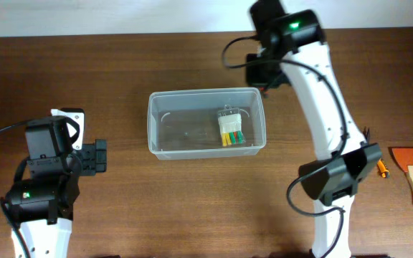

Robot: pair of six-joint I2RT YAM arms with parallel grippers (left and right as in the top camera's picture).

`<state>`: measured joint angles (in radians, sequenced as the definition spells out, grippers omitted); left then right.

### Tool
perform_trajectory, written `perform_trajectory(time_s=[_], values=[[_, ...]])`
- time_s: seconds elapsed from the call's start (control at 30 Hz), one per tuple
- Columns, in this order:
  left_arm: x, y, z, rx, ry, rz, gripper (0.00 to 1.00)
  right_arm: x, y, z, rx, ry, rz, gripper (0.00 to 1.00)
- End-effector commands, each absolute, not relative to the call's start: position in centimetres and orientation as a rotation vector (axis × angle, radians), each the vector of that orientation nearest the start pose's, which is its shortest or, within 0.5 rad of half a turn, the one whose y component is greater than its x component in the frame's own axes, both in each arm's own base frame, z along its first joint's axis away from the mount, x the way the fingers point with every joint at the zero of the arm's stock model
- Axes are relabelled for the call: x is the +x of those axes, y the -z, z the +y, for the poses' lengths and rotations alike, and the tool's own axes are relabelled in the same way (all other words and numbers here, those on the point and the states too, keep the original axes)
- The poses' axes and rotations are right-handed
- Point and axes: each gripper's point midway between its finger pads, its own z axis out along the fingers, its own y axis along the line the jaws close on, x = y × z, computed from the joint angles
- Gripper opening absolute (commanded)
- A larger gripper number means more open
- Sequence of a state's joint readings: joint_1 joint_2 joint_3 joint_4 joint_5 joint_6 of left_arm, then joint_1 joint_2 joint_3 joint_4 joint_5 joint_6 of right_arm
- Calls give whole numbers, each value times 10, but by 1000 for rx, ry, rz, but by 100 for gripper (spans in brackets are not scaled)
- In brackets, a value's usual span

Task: Pack container
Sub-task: 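Lift the red-handled pliers and carry them left over the container, then lower the pliers into the container and open the right gripper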

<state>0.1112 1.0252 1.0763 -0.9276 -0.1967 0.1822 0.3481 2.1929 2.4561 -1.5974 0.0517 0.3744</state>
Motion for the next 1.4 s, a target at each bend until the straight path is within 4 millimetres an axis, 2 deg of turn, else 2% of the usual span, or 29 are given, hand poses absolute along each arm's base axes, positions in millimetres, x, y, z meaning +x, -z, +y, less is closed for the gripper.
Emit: perform_trajectory(time_s=[0.0, 0.23, 0.4, 0.73, 0.9, 1.1, 1.37], values=[[276, -232, 68, -24, -381, 2442, 99, 418, -217, 180, 60, -92, 2883, 9], [276, -232, 68, -24, -381, 2441, 99, 403, -210, 235, 84, -152, 2870, 11], [276, -232, 68, -24, -381, 2442, 99, 400, -195, 255, 143, -174, 2879, 13], [276, -232, 68, -24, -381, 2442, 99, 395, -138, 260, 196, -144, 2960, 13], [276, -232, 68, -24, -381, 2442, 99, 391, -117, 266, 196, -183, 2995, 13], [276, -232, 68, -24, -381, 2442, 99, 388, -106, 274, 213, -235, 3014, 13], [276, -232, 68, -24, -381, 2442, 99, 385, -105, 290, 167, -263, 3001, 15]])
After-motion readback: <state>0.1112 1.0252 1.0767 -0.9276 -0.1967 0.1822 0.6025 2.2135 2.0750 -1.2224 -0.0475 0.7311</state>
